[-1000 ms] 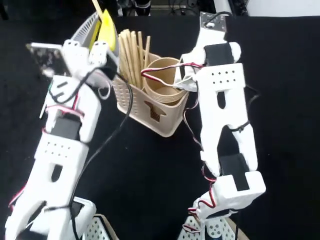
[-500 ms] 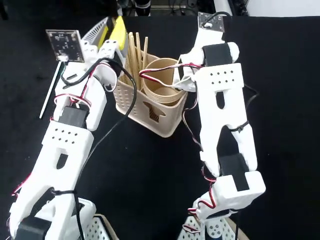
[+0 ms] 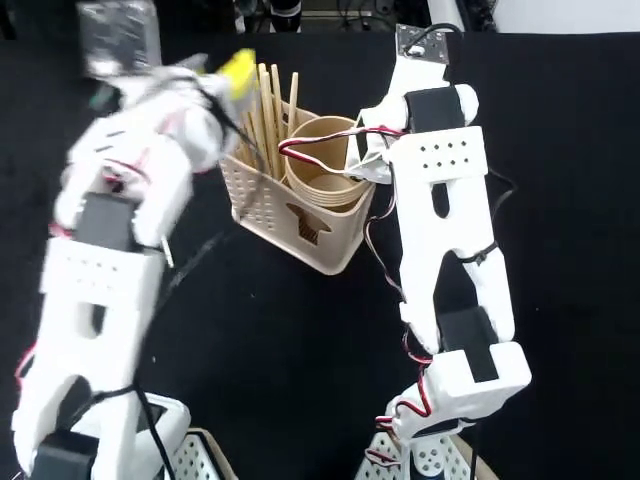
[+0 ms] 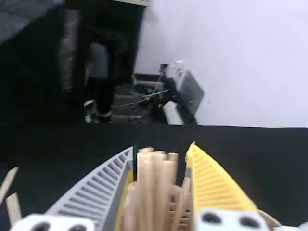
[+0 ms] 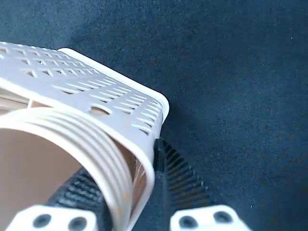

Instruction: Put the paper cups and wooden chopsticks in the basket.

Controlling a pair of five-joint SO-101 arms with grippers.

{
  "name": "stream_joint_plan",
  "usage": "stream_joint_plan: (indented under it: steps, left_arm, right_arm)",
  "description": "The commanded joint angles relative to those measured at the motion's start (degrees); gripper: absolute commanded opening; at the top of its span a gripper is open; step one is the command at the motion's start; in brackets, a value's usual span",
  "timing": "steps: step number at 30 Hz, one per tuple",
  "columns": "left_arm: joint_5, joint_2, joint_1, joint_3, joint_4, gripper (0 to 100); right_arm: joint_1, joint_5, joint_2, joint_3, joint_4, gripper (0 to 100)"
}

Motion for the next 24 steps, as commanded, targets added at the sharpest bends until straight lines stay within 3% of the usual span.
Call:
stream_joint_plan:
  steps: [1, 6, 15, 24]
  left_arm:
    - [-0.2, 0.6, -6.6, -14.3, 12.7, 19]
    - [-2.1, 6.6, -16.7, -27.3, 25.9, 19]
    - [-14.2, 38.6, -24.0, -31.9, 26.6, 19]
    - [-20.6, 70.5, -29.6, -52.8, 26.9, 18]
  right_arm:
    - [-1.4, 0.4, -0.7, -3.4, 1.8, 1.1]
    - [-3.5, -2.0, -0.7, -3.2, 1.9, 1.1]
    - [-6.3, -4.0, 0.7, -4.7, 1.9, 1.1]
    - [-6.6, -3.6, 5.8, -5.0, 1.9, 1.1]
